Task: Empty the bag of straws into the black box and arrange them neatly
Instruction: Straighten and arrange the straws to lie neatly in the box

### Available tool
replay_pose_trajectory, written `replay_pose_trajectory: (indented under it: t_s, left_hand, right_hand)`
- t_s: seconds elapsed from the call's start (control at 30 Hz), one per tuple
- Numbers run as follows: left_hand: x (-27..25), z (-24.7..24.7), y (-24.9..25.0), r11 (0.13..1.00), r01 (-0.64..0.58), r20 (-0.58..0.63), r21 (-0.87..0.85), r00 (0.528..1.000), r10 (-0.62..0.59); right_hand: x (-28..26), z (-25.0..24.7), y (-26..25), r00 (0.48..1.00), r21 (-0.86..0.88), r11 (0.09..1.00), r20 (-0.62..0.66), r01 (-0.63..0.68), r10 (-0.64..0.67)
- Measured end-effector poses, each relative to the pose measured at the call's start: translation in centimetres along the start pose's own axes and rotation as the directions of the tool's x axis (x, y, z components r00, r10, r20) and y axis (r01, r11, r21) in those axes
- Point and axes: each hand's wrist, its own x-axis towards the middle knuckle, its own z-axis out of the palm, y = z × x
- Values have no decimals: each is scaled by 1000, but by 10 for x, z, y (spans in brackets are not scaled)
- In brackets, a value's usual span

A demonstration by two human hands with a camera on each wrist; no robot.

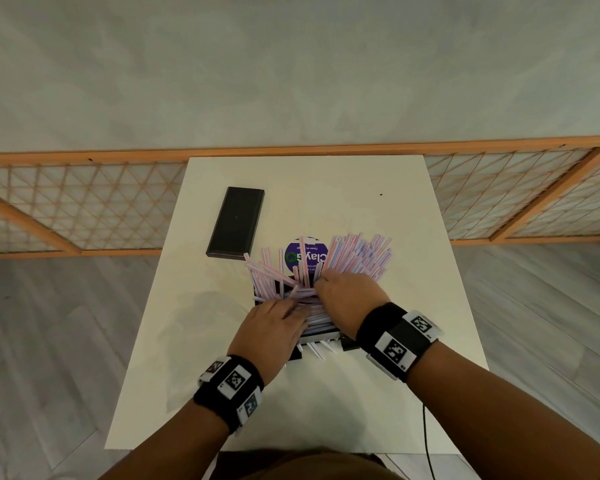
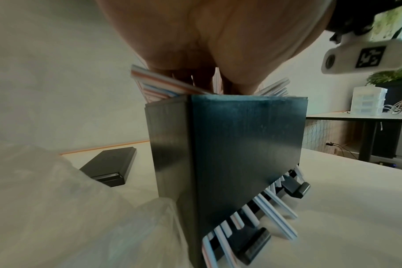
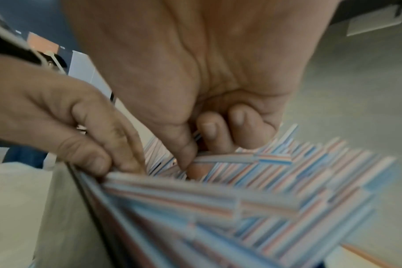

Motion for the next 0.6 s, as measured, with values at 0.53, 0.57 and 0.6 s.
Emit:
replay_pose_trajectory:
  t_s: [0.53, 0.57, 0.6]
  left_hand:
    - [2, -20, -1, 941, 129, -27, -314, 989, -145]
    - [2, -21, -3, 934, 140, -37, -329, 986, -161]
    - [0, -23, -4, 927, 149, -60, -343, 982, -180]
  right_hand:
    - [-85, -49, 60, 893, 268, 951, -374, -154, 251]
    - [-85, -50, 57, 888, 315, 944, -399, -101, 228]
    - [-83, -50, 53, 888, 348, 936, -413, -52, 202]
